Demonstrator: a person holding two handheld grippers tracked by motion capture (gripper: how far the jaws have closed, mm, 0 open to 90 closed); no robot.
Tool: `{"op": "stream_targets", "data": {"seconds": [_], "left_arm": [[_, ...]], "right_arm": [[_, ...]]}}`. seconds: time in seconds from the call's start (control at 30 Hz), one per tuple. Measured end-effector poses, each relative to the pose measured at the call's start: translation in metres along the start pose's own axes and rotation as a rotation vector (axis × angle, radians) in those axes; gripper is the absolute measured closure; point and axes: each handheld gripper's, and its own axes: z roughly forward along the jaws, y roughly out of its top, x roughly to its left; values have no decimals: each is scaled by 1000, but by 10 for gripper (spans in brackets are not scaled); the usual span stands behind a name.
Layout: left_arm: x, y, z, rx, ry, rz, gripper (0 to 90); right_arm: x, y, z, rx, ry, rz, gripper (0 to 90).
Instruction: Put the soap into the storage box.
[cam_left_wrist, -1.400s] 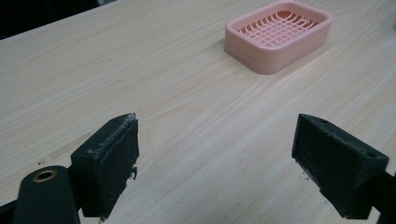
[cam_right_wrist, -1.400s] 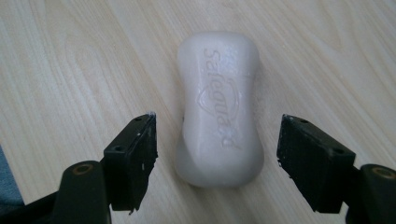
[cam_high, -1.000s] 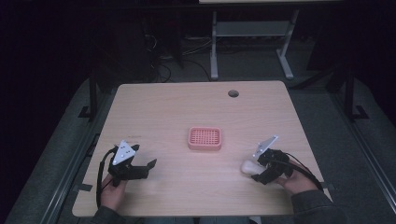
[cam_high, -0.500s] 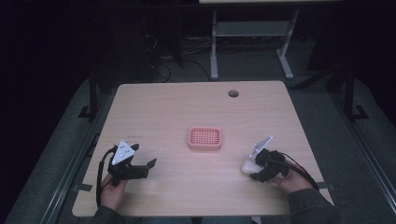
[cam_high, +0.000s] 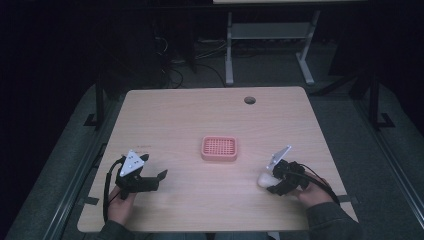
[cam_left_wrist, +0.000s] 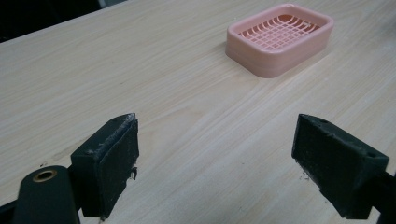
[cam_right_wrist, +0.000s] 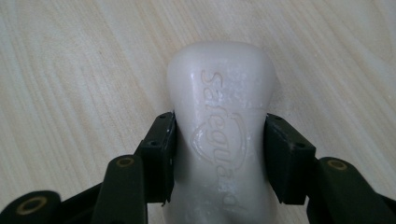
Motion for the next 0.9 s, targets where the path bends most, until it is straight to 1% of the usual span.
{"op": "stream_targets", "data": {"seconds": [0.07,0.2,0.3,0.43,0.5,0.57,0.6,0.67,0.87,0.9], "left_arm": [[0,0,0,-3,-4,-7,146],[2,0,-2,-11,2,-14,146],[2,0,-2,-11,5,-16,146],[3,0,-2,-7,7,-16,146],[2,0,-2,-14,8,-15,146],[2,1,-3,-14,9,-13,146],[2,0,-3,-14,9,-13,146],[3,0,-2,-10,9,-13,146],[3,1,-3,-15,10,-11,146],[2,0,-3,-12,9,-13,146]], "right_arm": [[1,0,-1,4,-21,-6,487],[3,-2,-1,-16,-13,-15,488],[4,-2,-2,-22,-4,-10,488],[2,1,-7,-28,-16,-20,488],[2,2,-10,-37,-14,-23,488],[3,4,-12,-39,-20,-22,488],[3,7,-15,-43,-20,-32,488],[2,8,-16,-47,-23,-34,488],[-2,17,-22,-74,-5,-39,488],[-3,19,-23,-77,-9,-44,488]]}}
